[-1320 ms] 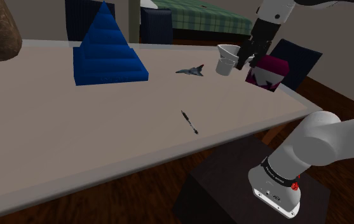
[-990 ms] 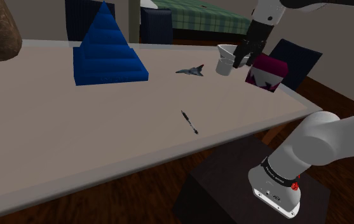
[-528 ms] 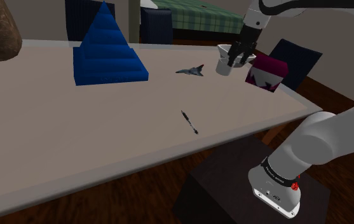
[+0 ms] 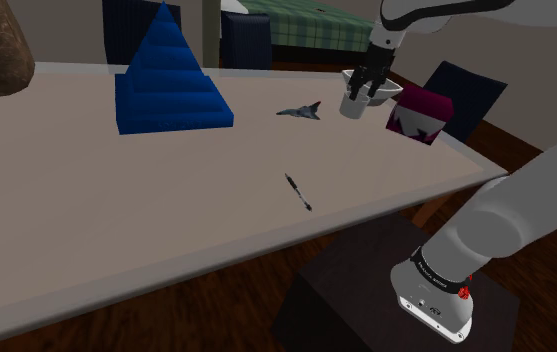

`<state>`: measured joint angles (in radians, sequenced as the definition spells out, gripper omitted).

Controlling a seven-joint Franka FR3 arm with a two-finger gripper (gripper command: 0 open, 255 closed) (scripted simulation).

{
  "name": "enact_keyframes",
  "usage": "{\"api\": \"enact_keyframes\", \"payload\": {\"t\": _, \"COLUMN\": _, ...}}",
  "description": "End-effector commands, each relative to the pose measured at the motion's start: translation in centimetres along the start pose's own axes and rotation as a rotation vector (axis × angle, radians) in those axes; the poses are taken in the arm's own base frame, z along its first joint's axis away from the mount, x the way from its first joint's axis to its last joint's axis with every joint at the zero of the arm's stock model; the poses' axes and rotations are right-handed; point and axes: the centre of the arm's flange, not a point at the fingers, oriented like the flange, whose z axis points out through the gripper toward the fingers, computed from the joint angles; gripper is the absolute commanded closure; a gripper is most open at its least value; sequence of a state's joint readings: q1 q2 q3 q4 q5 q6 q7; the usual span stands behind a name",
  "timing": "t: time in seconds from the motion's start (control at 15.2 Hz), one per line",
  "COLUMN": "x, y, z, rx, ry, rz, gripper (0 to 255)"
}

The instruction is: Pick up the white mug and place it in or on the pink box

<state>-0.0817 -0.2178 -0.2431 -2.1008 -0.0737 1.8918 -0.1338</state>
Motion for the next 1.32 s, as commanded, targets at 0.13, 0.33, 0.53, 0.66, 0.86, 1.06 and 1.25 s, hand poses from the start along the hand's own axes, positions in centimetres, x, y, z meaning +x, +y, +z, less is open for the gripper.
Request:
{"api": "enact_keyframes", "payload": {"t": 0.13, "x": 4.0, "y": 3.1, "z": 1.4, "rx": -0.011, "ry": 0.001, "rz": 0.003, "gripper": 0}}
{"api": "enact_keyframes", "payload": {"t": 0.33, "x": 6.8, "y": 5.5, "z": 2.4, "rx": -0.019, "ry": 0.002, "rz": 0.006, "gripper": 0}}
{"api": "enact_keyframes", "payload": {"t": 0.53, "x": 9.7, "y": 8.0, "z": 3.5, "rx": -0.026, "ry": 0.002, "rz": 0.009, "gripper": 0}}
{"api": "enact_keyframes", "payload": {"t": 0.66, "x": 11.6, "y": 9.6, "z": 4.2, "rx": -0.031, "ry": 0.003, "rz": 0.01, "gripper": 0}}
{"api": "enact_keyframes", "payload": {"t": 0.86, "x": 12.5, "y": 10.4, "z": 5.1, "rx": -0.034, "ry": 0.003, "rz": 0.011, "gripper": 0}}
{"api": "enact_keyframes", "payload": {"t": 1.06, "x": 12.6, "y": 10.5, "z": 6.7, "rx": -0.034, "ry": 0.003, "rz": 0.011, "gripper": 0}}
{"api": "enact_keyframes", "payload": {"t": 1.25, "x": 12.6, "y": 10.6, "z": 8.6, "rx": -0.034, "ry": 0.003, "rz": 0.011, "gripper": 0}}
